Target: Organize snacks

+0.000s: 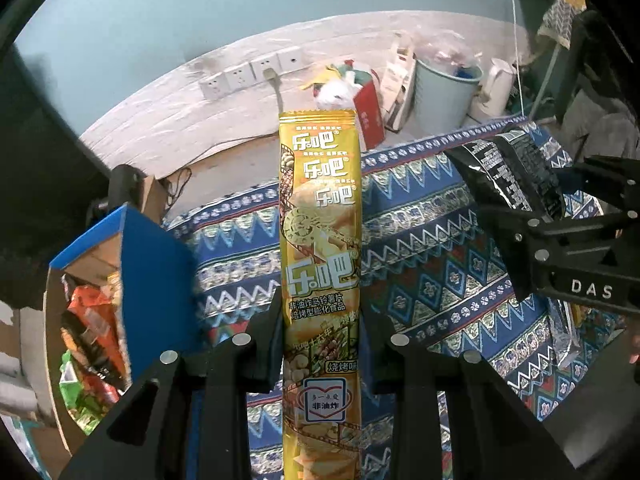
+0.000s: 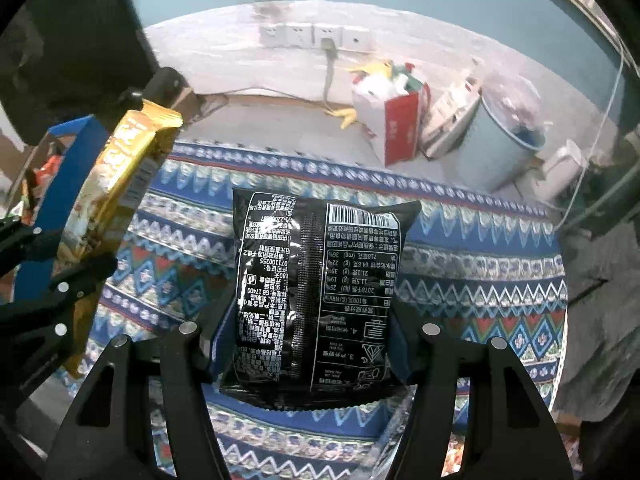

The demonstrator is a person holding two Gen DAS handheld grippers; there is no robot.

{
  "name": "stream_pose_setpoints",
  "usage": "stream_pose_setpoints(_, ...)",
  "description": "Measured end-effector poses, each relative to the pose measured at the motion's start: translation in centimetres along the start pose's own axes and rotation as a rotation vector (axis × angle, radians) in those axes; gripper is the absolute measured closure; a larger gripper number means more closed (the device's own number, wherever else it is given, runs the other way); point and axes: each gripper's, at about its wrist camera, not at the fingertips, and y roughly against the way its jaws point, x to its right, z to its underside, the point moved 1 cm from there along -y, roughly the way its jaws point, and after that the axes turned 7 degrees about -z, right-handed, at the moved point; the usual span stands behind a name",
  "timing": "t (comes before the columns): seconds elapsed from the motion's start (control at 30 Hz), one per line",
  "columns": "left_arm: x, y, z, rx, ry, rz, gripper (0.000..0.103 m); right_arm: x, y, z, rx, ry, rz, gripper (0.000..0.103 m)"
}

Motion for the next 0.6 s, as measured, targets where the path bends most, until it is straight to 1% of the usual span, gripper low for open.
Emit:
stream_pose_setpoints(0.27,-3.6,2.0,0.7,0.023,0.068,0.002,0.072,-5.0,2.1,-0.6,0.034,0.101,-0.039,0.041)
stream_pose_setpoints(0.43,-6.2,3.2,1.4,0.039,0.113,0.0,0.072,-7.5,2.7,-1.4,0.049,0.137,-0.06,0.041)
stream_pose_setpoints(0.6,-8.7,4.3,2.3,0.061,0.151,-0.019,0.072,-10.0,2.6,-2.2,0.054,0.163,-0.095,0.041)
